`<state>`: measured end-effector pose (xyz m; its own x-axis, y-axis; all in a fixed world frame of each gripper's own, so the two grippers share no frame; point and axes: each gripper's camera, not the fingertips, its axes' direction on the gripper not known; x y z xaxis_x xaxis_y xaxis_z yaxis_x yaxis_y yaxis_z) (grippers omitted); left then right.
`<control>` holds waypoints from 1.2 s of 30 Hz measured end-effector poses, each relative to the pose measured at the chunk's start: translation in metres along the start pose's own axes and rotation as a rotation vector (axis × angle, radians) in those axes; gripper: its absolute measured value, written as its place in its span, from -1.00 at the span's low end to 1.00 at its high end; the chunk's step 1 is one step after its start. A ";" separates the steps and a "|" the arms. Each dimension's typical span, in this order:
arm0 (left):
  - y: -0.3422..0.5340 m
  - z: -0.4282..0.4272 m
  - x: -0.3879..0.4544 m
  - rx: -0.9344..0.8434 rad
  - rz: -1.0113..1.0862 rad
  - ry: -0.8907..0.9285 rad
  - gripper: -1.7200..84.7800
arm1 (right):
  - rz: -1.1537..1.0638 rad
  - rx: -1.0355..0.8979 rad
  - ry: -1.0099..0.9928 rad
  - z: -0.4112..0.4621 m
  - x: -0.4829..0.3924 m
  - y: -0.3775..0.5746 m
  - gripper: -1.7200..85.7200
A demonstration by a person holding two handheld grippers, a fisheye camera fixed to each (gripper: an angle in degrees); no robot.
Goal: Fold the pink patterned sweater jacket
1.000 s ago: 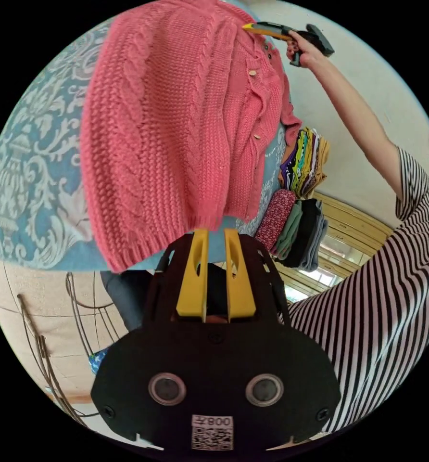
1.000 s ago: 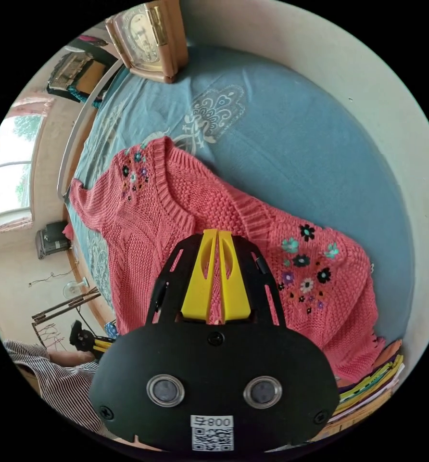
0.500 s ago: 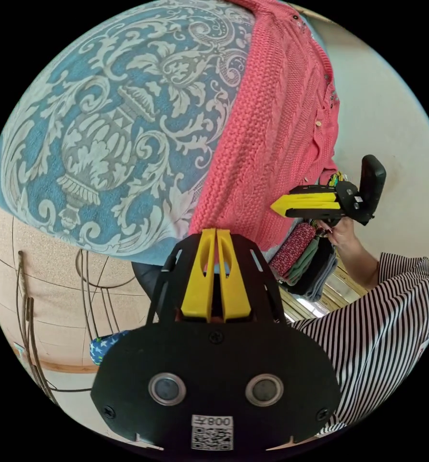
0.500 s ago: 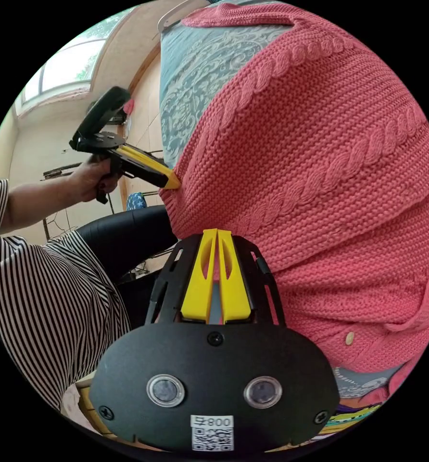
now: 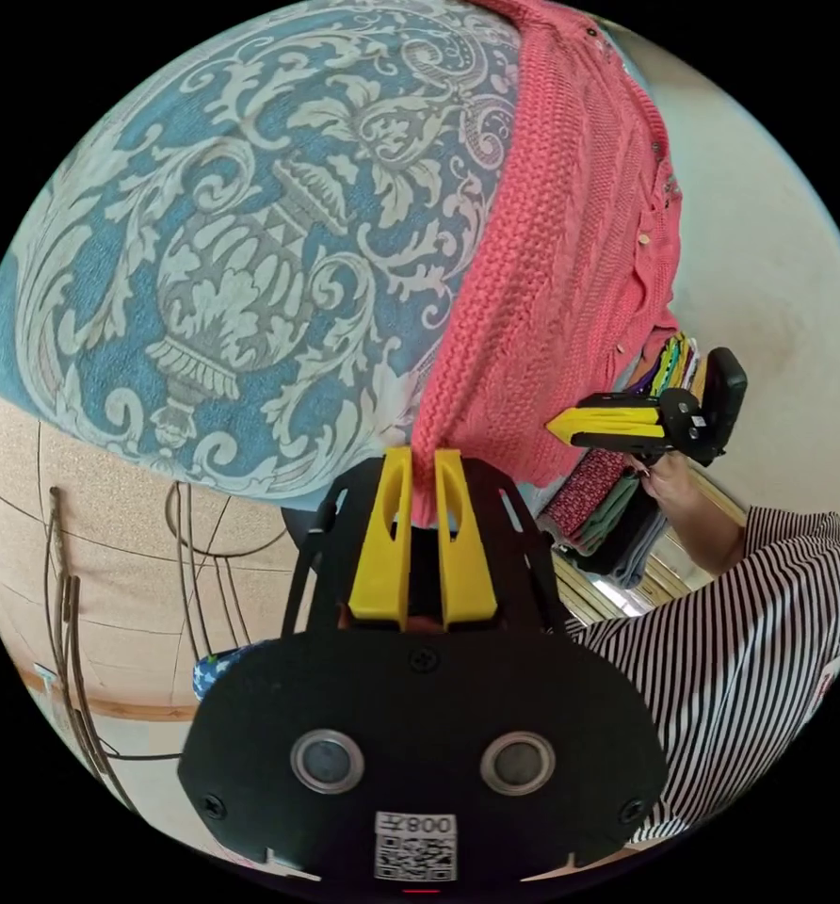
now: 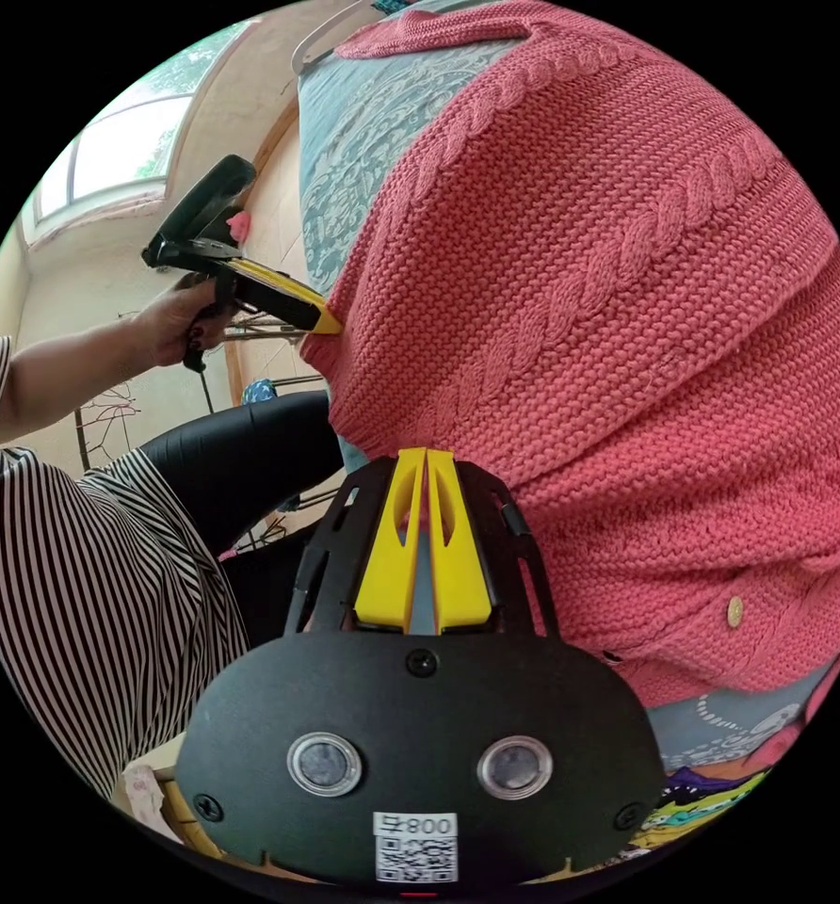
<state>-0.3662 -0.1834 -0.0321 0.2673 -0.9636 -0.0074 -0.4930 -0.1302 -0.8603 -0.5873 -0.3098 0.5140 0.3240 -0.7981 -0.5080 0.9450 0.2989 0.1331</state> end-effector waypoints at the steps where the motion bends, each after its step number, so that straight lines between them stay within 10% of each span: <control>1: -0.002 -0.002 0.001 0.005 -0.001 0.003 -0.86 | 0.005 -0.007 0.000 0.003 -0.004 0.006 -0.96; 22: -0.123 -0.026 0.030 0.120 -0.048 -0.100 -0.82 | -0.049 0.018 0.217 0.025 -0.075 0.091 -0.96; 36: -0.397 0.009 0.257 0.211 0.669 -0.049 -0.80 | 0.258 0.244 0.048 -0.057 -0.033 0.175 -0.96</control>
<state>-0.0942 -0.3776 0.3026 0.0020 -0.8088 -0.5880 -0.3948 0.5396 -0.7436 -0.4352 -0.2010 0.5053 0.5564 -0.6852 -0.4701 0.8173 0.3490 0.4585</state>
